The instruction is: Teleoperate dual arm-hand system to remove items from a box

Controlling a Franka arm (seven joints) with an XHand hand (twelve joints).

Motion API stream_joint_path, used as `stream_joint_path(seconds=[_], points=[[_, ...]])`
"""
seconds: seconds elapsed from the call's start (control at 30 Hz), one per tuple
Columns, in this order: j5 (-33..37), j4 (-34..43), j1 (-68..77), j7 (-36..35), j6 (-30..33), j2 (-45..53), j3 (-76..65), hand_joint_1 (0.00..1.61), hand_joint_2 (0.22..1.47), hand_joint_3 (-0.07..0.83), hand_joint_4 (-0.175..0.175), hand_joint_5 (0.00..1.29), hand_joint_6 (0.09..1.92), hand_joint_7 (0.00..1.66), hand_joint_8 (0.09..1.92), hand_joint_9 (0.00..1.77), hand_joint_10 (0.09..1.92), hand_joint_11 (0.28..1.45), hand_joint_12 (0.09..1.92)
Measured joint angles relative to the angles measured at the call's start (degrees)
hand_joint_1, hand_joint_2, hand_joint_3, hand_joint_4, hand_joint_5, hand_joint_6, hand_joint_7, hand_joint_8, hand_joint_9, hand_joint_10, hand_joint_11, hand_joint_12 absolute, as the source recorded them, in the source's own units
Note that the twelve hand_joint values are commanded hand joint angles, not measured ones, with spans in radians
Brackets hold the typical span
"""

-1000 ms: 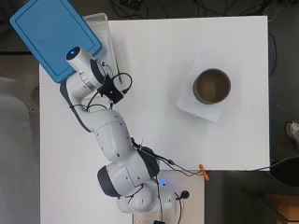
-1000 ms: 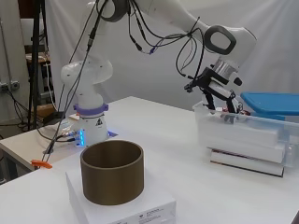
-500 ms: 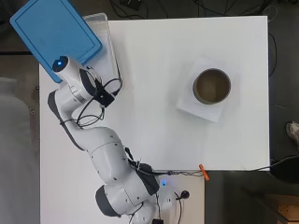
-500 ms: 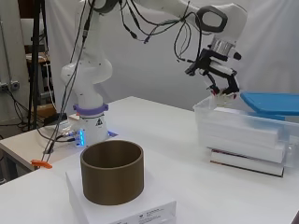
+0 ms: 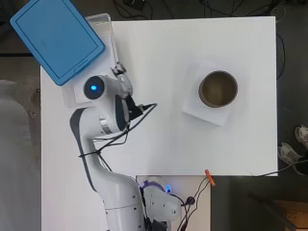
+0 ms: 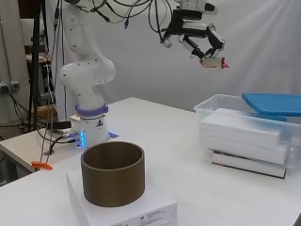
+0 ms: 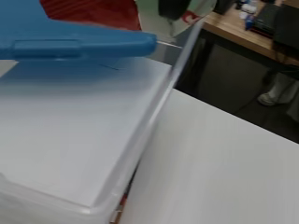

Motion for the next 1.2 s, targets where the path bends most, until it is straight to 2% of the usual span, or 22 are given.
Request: stream_joint_path(seconds=[0.07, 0.1, 0.17, 0.2, 0.23, 0.3, 0.33, 0.4, 0.5, 0.6, 0.7, 0.77, 0.93, 1.1, 1.13, 1.2], points=[[-0.47, -3.90, -0.10, -0.23, 0.63, -4.67, -8.19, 1.34, 1.19, 0.000, -0.161, 0.81, 1.24, 0.77, 0.54, 0.79, 1.34, 0.54, 1.21], [-0.60, -5.83, 0.00, 0.16, 0.64, -7.38, -10.76, 1.34, 1.19, 0.008, -0.169, 0.80, 1.24, 0.79, 0.74, 0.79, 1.31, 0.56, 1.30], [-0.93, -9.10, 0.31, 1.12, 0.18, -12.81, -13.04, 1.24, 1.18, 0.005, -0.059, 0.89, 1.13, 0.80, 1.11, 0.89, 1.47, 0.65, 1.60], [-1.46, -11.18, 0.42, 2.48, -0.19, -15.83, -13.62, 1.21, 1.18, 0.003, -0.025, 0.91, 1.07, 0.81, 1.22, 0.92, 1.56, 0.68, 1.69], [-1.82, -12.86, 0.47, 3.95, -0.44, -17.92, -14.00, 1.20, 1.18, 0.001, -0.008, 0.93, 1.03, 0.81, 1.28, 0.94, 1.61, 0.70, 1.74], [-1.65, -15.37, 0.34, 6.59, -0.52, -20.43, -15.51, 1.19, 1.18, 0.001, -0.003, 0.93, 1.00, 0.81, 1.34, 0.95, 1.68, 0.72, 1.78], [-1.57, -15.95, 0.15, 7.03, -0.15, -20.86, -17.48, 1.20, 1.18, 0.001, -0.065, 0.92, 0.97, 0.81, 1.41, 0.96, 1.73, 0.73, 1.79], [-2.97, -15.42, -0.20, 5.07, 0.30, -20.03, -21.95, 1.10, 1.19, 0.002, -0.017, 0.87, 1.11, 0.80, 1.63, 0.98, 1.85, 0.76, 1.82], [-5.84, -12.59, -0.75, 0.08, 0.96, -16.77, -30.64, 1.05, 1.20, 0.001, 0.001, 0.84, 1.21, 0.78, 1.74, 0.99, 1.91, 0.78, 1.85], [-8.15, -11.28, -1.15, -2.52, 1.51, -13.63, -37.68, 1.04, 1.19, -0.002, 0.043, 0.85, 1.21, 0.77, 1.79, 0.97, 1.92, 0.78, 1.85], [-8.91, -11.14, -1.33, -4.33, 1.42, -12.46, -40.81, 1.03, 1.16, -0.005, 0.115, 0.91, 1.13, 0.79, 1.85, 0.99, 1.92, 0.80, 1.87], [-9.08, -11.25, -1.34, -5.27, 1.77, -11.56, -42.70, 1.02, 1.14, -0.004, 0.140, 0.93, 1.08, 0.82, 1.88, 1.01, 1.92, 0.82, 1.89], [-8.71, -9.97, -1.03, -6.22, 5.14, -4.41, -46.65, 1.04, 1.12, -0.003, 0.140, 0.98, 1.01, 0.93, 1.92, 1.15, 1.92, 0.95, 1.92], [-4.19, -3.44, -1.56, -8.91, 6.56, 7.00, -49.32, 1.05, 1.10, -0.002, 0.143, 1.01, 0.97, 1.01, 1.92, 1.24, 1.92, 1.04, 1.92], [-3.21, -1.99, -1.78, -9.30, 6.63, 9.09, -49.52, 1.06, 1.11, 0.000, 0.118, 1.00, 0.98, 1.02, 1.92, 1.25, 1.92, 1.05, 1.92], [-2.50, -0.09, -1.70, -8.95, 6.26, 12.44, -50.70, 1.08, 1.12, 0.005, 0.044, 0.97, 1.04, 1.03, 1.92, 1.25, 1.92, 1.06, 1.92]])
